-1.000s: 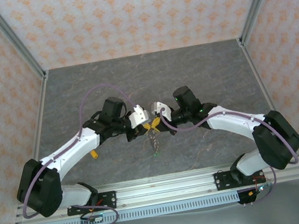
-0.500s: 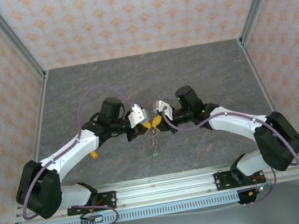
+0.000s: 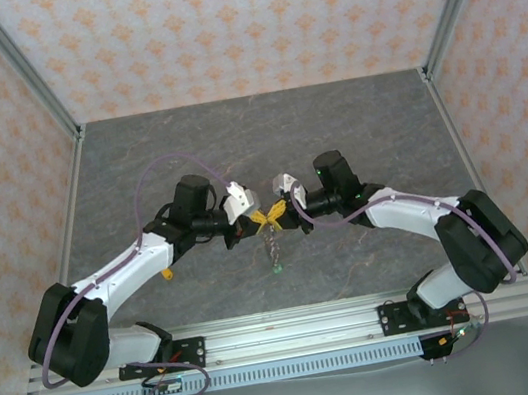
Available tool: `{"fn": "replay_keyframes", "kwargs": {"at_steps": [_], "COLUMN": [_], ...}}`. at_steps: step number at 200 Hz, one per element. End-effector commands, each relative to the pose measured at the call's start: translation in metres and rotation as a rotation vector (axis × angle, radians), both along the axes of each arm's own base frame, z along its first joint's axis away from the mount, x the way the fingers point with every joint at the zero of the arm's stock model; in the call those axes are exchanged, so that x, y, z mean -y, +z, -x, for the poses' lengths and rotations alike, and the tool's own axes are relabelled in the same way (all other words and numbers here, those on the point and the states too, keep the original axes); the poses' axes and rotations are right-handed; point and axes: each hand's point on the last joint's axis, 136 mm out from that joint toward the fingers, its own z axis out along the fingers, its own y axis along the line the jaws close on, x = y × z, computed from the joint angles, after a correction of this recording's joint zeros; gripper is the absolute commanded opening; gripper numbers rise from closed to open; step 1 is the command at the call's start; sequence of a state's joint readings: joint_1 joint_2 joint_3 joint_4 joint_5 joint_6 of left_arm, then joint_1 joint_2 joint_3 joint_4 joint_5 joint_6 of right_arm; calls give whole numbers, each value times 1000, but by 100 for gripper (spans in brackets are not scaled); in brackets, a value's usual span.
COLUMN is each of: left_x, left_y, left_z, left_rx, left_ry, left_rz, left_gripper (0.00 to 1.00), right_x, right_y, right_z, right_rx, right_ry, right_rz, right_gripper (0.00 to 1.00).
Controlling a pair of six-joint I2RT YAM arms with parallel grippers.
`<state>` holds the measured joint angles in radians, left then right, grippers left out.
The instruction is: Put the keys on the keyring
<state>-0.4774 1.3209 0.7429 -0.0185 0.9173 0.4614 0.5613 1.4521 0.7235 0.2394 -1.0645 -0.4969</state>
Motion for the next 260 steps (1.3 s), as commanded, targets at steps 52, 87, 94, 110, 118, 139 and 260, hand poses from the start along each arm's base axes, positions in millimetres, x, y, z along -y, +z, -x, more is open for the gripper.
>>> {"fn": "replay_keyframes", "kwargs": {"at_steps": [52, 87, 94, 110, 118, 139, 260], "left_x": [-2, -6, -6, -4, -3, -1, 0], "left_y": [16, 7, 7, 9, 10, 11, -1], "left_z": [0, 1, 2, 1, 1, 2, 8], "left_rx": [88, 89, 89, 94, 96, 87, 52], "left_ry": [-21, -32, -35, -39, -42, -56, -91], "left_rz": [-32, -120, -126, -127, -127, -126, -189], "left_gripper": [12, 15, 15, 17, 17, 19, 17], "right_x": [3, 0, 0, -2, -2, -3, -8], "right_y": [13, 19, 21, 23, 23, 26, 35], "right_z": [0, 4, 5, 5, 5, 6, 5], "right_rx": [65, 86, 92, 99, 103, 110, 131], "right_ry": [1, 21, 25, 32, 34, 34, 26], "right_rz": [8, 31, 29, 36, 39, 42, 10], "right_gripper": [0, 0, 0, 0, 0, 0, 0]}}
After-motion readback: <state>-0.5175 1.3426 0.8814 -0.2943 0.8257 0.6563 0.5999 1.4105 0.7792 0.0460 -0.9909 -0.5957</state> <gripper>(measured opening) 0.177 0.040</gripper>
